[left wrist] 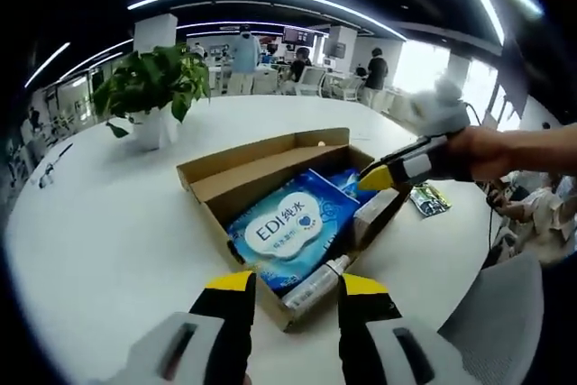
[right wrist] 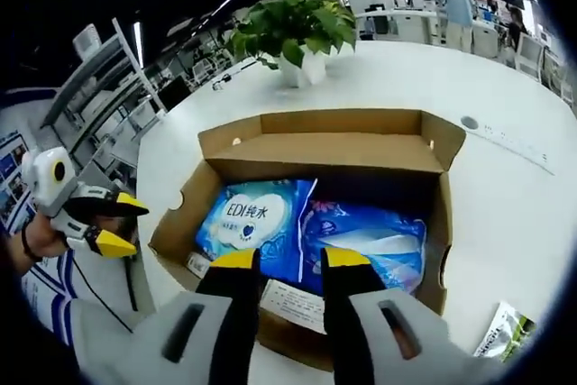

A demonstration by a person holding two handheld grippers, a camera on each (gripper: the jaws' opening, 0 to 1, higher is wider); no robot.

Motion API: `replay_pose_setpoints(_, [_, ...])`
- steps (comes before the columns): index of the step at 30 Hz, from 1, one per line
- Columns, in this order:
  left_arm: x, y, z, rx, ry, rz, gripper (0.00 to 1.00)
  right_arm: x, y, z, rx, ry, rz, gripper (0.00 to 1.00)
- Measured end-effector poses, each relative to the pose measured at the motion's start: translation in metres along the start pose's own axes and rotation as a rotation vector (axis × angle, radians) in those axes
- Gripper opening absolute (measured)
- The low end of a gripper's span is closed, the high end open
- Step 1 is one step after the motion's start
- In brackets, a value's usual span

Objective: Operate the shoe box by opening the lid, removing the specified soft item, and placing it in the target area until the item is outside and the box remains undamaged.

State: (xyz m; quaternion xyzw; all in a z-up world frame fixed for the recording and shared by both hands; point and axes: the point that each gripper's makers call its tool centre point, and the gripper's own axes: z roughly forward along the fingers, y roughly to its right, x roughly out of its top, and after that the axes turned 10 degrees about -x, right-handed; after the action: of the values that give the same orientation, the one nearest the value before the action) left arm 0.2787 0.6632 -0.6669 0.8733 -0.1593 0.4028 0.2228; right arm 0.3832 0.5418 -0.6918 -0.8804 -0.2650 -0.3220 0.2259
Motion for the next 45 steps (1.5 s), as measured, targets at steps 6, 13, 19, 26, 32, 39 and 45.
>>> replay_pose_setpoints(6, [-0.003,-0.003,-0.005,0.013,0.011,-0.028,0.37,0.005,-0.004,0.015,0.005,-0.008,0.018,0.22])
replay_pose_setpoints(13, [-0.007,-0.011,-0.012,0.035,0.024,-0.068,0.36,0.006,-0.003,0.029,-0.006,-0.024,0.035,0.18])
replay_pose_setpoints(19, [-0.011,-0.015,-0.016,0.044,0.025,-0.085,0.35,0.000,-0.012,0.033,-0.010,-0.049,0.020,0.17])
replay_pose_setpoints(26, [-0.016,-0.017,-0.020,0.056,0.024,-0.097,0.35,0.000,-0.010,0.038,-0.041,-0.063,0.015,0.08])
replay_pose_setpoints(32, [-0.018,-0.017,-0.022,0.057,0.022,-0.107,0.35,-0.002,-0.009,0.032,-0.066,-0.077,0.066,0.01])
replay_pose_setpoints(39, [-0.010,-0.016,-0.019,0.048,0.018,-0.102,0.35,0.000,-0.010,0.023,-0.083,-0.059,0.049,0.00])
replay_pose_setpoints(45, [-0.003,-0.014,-0.011,0.033,0.012,-0.100,0.34,0.007,-0.004,0.013,-0.086,-0.023,0.064,0.00])
